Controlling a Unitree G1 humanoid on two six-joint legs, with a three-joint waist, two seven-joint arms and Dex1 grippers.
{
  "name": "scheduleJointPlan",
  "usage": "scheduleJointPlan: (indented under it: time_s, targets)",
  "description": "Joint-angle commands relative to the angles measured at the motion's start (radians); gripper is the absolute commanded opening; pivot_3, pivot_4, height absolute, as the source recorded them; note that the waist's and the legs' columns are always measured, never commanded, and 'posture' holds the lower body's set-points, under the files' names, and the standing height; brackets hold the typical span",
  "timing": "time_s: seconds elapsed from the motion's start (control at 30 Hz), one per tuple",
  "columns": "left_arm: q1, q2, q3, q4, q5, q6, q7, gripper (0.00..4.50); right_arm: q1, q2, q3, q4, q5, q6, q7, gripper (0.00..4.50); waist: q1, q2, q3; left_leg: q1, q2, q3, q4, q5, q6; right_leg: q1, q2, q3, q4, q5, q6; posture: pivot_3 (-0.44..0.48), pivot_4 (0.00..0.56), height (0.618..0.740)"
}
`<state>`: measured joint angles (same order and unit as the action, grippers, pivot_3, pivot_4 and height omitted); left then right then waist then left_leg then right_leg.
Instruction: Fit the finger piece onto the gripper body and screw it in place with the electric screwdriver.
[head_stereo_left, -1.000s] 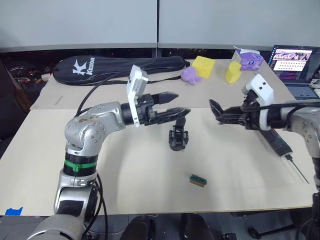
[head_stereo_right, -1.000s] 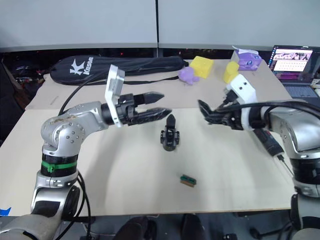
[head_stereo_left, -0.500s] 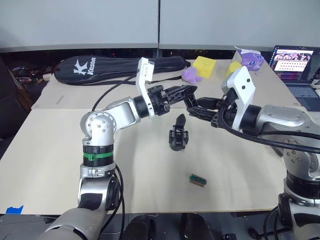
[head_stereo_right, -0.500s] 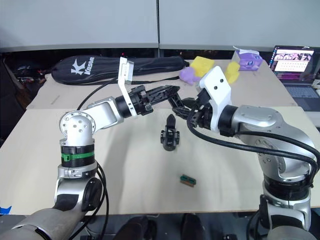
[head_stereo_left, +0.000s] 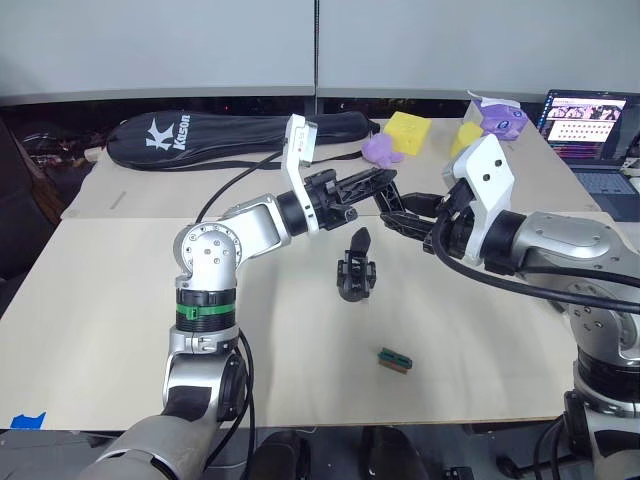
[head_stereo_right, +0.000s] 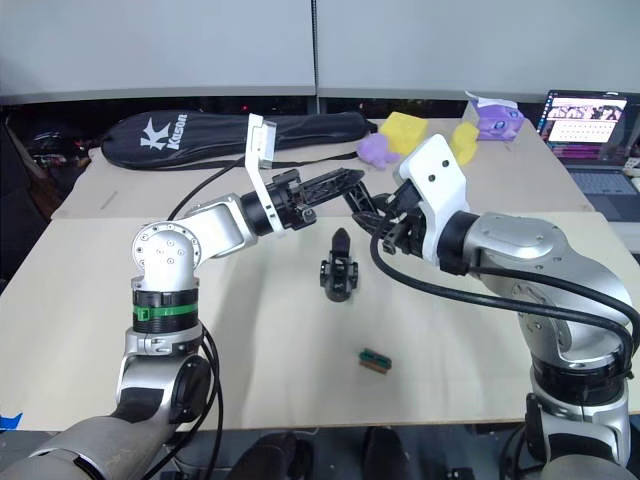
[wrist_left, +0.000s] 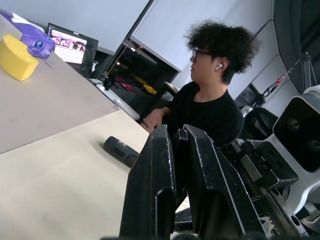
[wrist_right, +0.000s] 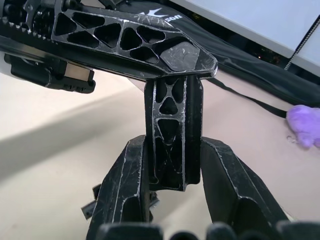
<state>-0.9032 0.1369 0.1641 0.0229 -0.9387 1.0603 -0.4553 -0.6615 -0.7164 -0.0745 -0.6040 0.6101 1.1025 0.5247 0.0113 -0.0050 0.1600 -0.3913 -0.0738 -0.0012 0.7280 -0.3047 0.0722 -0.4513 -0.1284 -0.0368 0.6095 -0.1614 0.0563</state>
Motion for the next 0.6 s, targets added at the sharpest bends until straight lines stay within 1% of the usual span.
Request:
scheduleJointPlan:
  time_s: [0.03,0.07,0.17,0.23,0.3,0.43,0.6]
  targets:
    - [-0.049,0.069,-0.038,0.021,0.031,-0.035,-0.117,0.00,-0.058,-0.036,-0.098,-0.010,0.107,0.043,0.059,2.73,0.000,0.000,0.000,0.000,0.000,0.000,0.000,0.000,0.000,0.000,0.000,0.000,0.000,0.000,0.000,0.000,0.150,0.723]
    - [-0.060,0.112,-0.069,0.029,0.044,-0.045,-0.203,0.00,-0.083,-0.050,-0.137,0.036,0.188,0.086,0.110,3.07,-0.001,0.000,0.000,0.000,0.000,0.000,0.000,0.000,0.000,0.000,0.000,0.000,0.000,0.000,0.000,0.000,0.150,0.723]
    - [-0.102,0.205,-0.136,0.066,0.070,-0.078,-0.417,0.00,-0.141,-0.097,-0.194,0.170,0.337,0.164,0.230,3.07,-0.002,0.000,0.000,-0.001,0.000,0.001,0.000,0.000,0.000,-0.002,0.000,0.000,0.000,0.000,-0.001,0.000,0.150,0.723]
    - [-0.137,0.245,-0.168,0.101,0.078,-0.091,-0.536,0.00,-0.173,-0.121,-0.181,0.254,0.377,0.181,0.294,3.07,-0.001,0.000,0.000,-0.002,0.000,0.001,0.000,0.000,0.001,-0.001,0.000,-0.001,0.000,0.000,-0.001,0.000,0.150,0.723]
    - [-0.171,0.268,-0.189,0.131,0.083,-0.097,-0.624,0.00,-0.203,-0.134,-0.152,0.316,0.410,0.209,0.341,3.07,-0.002,0.000,0.000,-0.002,0.000,0.001,0.000,0.000,0.002,-0.001,0.000,-0.001,-0.001,0.000,-0.001,0.000,0.150,0.723]
    - [-0.219,0.277,-0.207,0.162,0.087,-0.087,-0.709,0.00,-0.245,-0.117,-0.068,0.379,0.393,0.178,0.396,3.07,-0.003,0.000,0.000,-0.003,0.001,0.001,0.000,0.000,0.003,-0.002,0.000,0.000,0.000,0.000,-0.001,0.000,0.150,0.723]
    - [-0.218,0.272,-0.227,0.144,0.123,-0.112,-0.730,0.00,-0.318,-0.065,-0.019,0.436,0.386,0.178,0.400,3.07,-0.006,0.000,0.000,-0.005,0.001,0.001,0.000,0.000,0.002,-0.005,-0.001,0.001,0.000,0.000,-0.001,0.000,0.150,0.723]
